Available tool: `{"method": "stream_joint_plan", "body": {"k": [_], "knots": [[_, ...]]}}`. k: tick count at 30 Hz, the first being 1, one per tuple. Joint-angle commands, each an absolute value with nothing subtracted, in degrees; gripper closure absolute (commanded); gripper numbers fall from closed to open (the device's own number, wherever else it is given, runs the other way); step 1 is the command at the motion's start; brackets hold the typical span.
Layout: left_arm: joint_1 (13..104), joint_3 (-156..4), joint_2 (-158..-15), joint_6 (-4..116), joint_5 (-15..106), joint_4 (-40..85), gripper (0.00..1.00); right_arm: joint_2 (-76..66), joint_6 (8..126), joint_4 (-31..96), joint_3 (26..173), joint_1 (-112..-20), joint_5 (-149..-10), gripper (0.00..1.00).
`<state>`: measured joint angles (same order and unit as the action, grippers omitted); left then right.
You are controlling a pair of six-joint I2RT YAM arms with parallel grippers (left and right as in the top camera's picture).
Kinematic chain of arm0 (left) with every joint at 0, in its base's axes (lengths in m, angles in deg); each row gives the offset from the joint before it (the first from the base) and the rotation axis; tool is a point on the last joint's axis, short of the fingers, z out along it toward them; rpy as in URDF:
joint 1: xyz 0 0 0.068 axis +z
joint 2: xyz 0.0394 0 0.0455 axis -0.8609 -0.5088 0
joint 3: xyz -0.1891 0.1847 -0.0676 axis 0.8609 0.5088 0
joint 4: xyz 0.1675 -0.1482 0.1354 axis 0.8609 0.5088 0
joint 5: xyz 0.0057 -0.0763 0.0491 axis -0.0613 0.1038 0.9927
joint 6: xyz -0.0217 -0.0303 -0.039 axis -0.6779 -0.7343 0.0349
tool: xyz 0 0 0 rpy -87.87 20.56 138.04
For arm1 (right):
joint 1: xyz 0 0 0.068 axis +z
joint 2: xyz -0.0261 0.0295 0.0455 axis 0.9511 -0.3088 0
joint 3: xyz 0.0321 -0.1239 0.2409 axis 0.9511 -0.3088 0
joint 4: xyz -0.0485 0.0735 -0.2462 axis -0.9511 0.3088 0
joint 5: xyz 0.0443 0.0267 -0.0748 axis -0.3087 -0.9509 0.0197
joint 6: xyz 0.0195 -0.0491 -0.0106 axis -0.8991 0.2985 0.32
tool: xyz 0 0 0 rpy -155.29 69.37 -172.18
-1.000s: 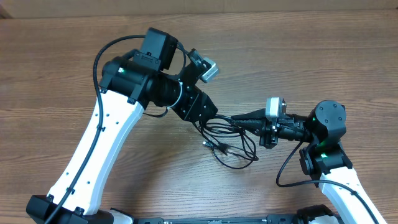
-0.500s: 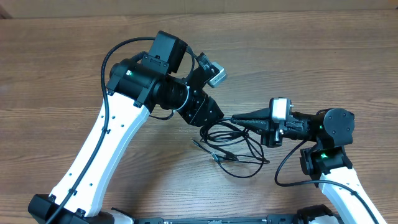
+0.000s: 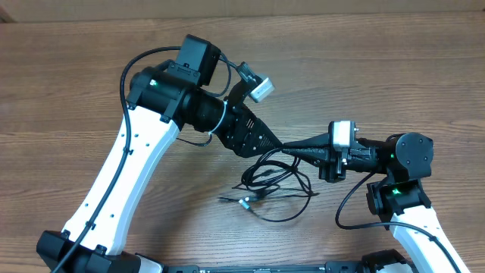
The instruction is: Untangle cables
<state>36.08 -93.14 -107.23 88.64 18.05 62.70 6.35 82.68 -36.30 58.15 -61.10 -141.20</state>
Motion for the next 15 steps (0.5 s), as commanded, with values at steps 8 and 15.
{"method": "stream_joint_plan", "body": {"k": [8, 15], "knots": [[33.70, -94.54, -106.44, 92.59, 15.19, 71.34, 0.20, 5.74, 82.68, -35.71, 58.74, -61.14, -138.93, 0.96], [31.25, -94.54, -106.44, 92.61, 17.15, 72.32, 0.21, 5.74, 82.68, -35.69, 58.74, -61.16, -138.90, 0.96]]}}
